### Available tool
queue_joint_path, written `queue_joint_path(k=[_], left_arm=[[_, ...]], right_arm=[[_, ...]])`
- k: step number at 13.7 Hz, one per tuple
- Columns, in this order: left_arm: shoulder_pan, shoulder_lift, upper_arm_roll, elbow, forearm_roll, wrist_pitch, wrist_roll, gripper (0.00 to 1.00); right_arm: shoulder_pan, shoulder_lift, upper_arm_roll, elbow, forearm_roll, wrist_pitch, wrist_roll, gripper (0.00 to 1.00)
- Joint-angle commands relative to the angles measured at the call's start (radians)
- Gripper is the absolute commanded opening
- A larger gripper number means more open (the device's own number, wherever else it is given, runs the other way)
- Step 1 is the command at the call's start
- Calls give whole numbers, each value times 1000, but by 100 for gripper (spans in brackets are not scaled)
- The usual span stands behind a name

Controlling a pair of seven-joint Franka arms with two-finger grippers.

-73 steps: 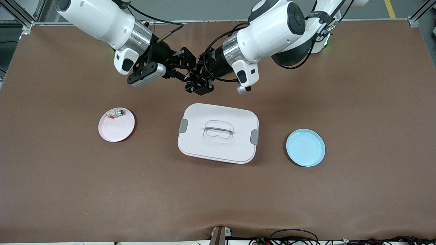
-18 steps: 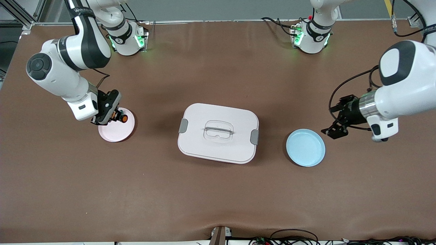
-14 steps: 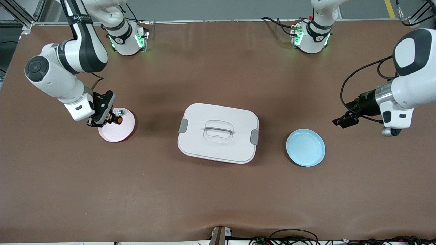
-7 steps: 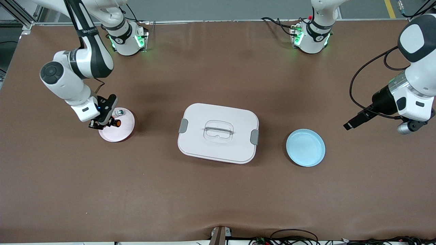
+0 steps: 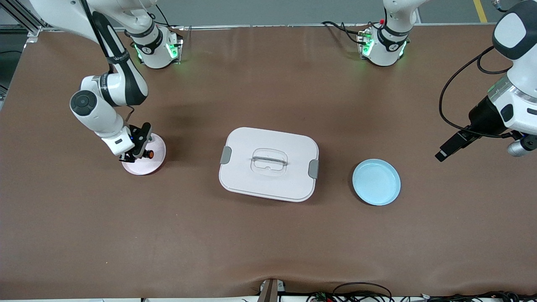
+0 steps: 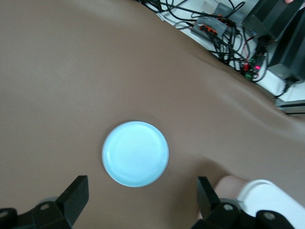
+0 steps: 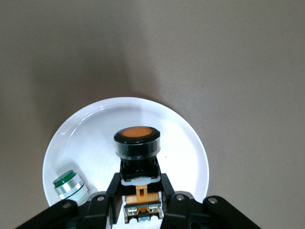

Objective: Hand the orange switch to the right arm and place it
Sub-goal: 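Lower the orange switch onto the white plate and open the right gripper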

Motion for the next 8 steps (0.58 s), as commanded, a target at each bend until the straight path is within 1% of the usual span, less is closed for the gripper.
queue_joint_path(k=[1, 2, 4, 6, 8], left_arm=[[10, -10, -12, -13, 45, -3, 130, 100], [11, -15, -9, -12, 45, -35, 189, 100], [11, -27, -8, -1, 45, -89, 217, 100], [11, -27, -11, 57, 45, -155, 215, 100], [11, -27, -11, 103, 45, -216, 217, 100]], right_arm=[[-36, 22, 14, -16, -57, 43, -11, 0], [-42, 33, 14, -17, -66, 61, -11, 0], [-57, 52, 14, -16, -106, 66, -12, 0], [-74, 61, 14, -16, -132, 80, -12, 0], [-74, 67, 14, -16, -133, 90, -12, 0]])
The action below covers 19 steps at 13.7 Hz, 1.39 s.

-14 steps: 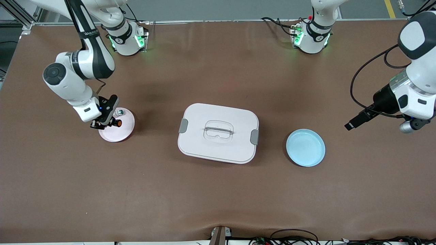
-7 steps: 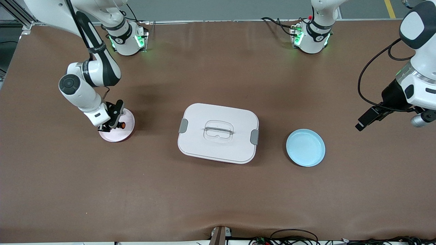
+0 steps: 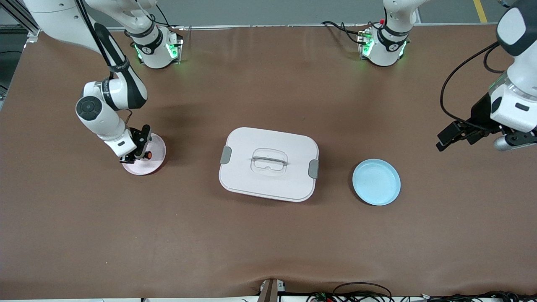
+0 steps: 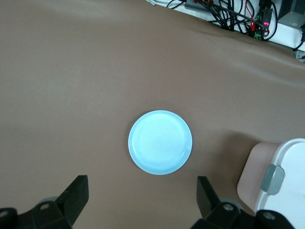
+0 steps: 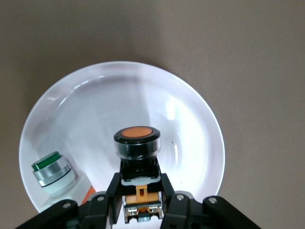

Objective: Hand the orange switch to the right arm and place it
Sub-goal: 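Lower the orange switch onto the white plate and open the right gripper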

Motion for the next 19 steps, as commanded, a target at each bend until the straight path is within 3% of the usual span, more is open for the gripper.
queue_joint_path(k=[1, 6, 7, 10, 11, 12, 16, 19], left_arm=[[11, -16, -10, 59, 18, -84, 13, 100], [-12, -16, 4, 75, 13, -101, 13, 100], [-52, -16, 42, 75, 13, -101, 13, 100], [-316, -16, 307, 73, 15, -125, 13, 100], [-383, -16, 370, 75, 16, -141, 12, 100], [-421, -16, 409, 75, 16, -142, 12, 100], [-439, -17, 421, 75, 16, -144, 12, 100], [-472, -26, 458, 73, 18, -147, 10, 100]], right_arm=[[-23, 6, 14, -3, -25, 21, -10, 0], [-21, 72, 14, 0, -26, 113, -10, 0], [-23, 72, 14, 0, -26, 113, -10, 0], [-23, 72, 14, 4, -26, 109, -6, 0], [-23, 72, 14, 7, -26, 109, 8, 28], [-23, 72, 16, 13, -25, 102, 9, 99], [-24, 68, 16, 30, -25, 96, 8, 100], [-34, 57, 16, 64, -25, 17, 6, 100]])
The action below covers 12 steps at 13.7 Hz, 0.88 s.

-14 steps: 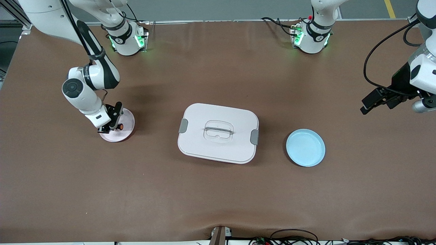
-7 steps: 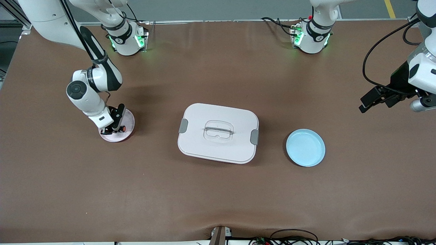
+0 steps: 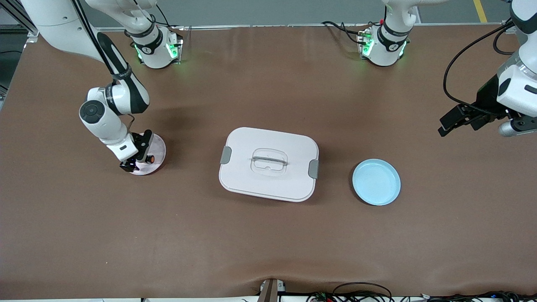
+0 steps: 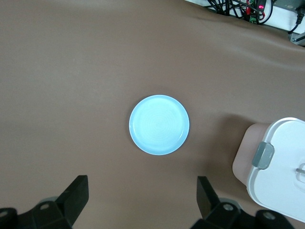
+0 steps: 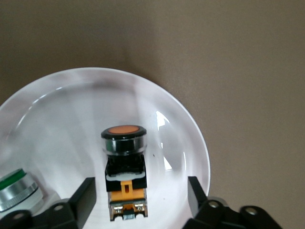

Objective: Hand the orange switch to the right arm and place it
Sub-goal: 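Lower the orange switch onto the white plate and open the right gripper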

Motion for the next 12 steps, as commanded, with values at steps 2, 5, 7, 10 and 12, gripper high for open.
queue_joint_path(k=[2, 5, 7, 10, 12], left_arm=[[-26, -17, 33, 7, 18, -31, 12, 100], [-40, -15, 41, 7, 18, -34, 10, 100], [-57, -17, 57, 7, 18, -35, 7, 100], [-59, -18, 61, 6, 19, -43, 9, 100], [-57, -21, 59, 6, 19, -52, 10, 100]], right_arm=[[-24, -23, 15, 61, -21, -137, 8, 100], [-24, -46, 18, 128, -11, -291, 8, 100], [-18, -69, 21, 174, -8, -413, 17, 100], [-18, -96, 21, 269, -6, -616, 45, 100], [-17, -98, 21, 370, -5, -780, 75, 100]])
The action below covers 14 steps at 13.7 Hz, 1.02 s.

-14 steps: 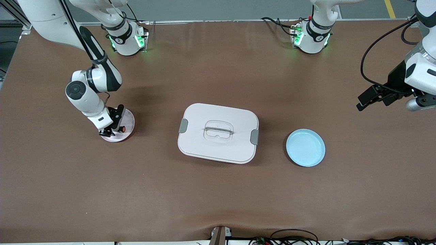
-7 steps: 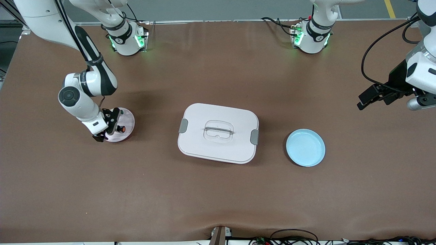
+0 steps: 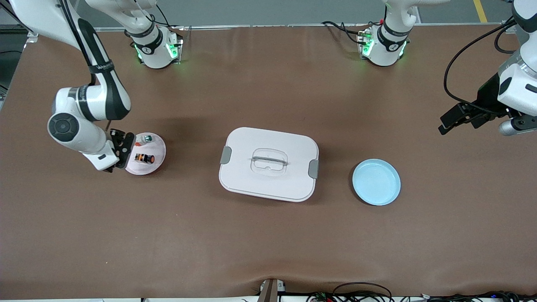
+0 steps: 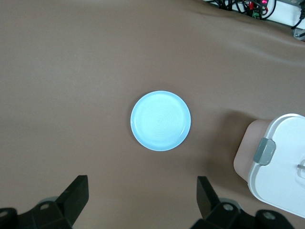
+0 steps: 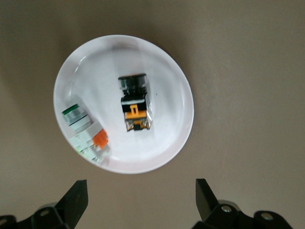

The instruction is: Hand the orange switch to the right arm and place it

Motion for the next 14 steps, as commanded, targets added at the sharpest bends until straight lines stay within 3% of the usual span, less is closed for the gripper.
queue_joint_path(k=[1, 3, 6, 9, 14], left_arm=[[-6, -23, 14, 1, 19, -25, 12, 100], [-5, -26, 14, 1, 19, -29, 12, 100], [-3, -51, 16, 2, 19, -83, 15, 100], [-5, -107, 16, 2, 19, -176, 16, 100], [-6, -131, 10, 4, 19, -193, 16, 100]], right_arm=[[-14, -8, 15, 132, 9, -207, 62, 100], [-19, -9, 11, 244, 61, -381, 103, 100], [-28, -8, 7, 376, 66, -564, 152, 100], [-79, -23, 9, 399, 72, -610, 232, 100], [-122, -23, 14, 515, 135, -733, 515, 100]])
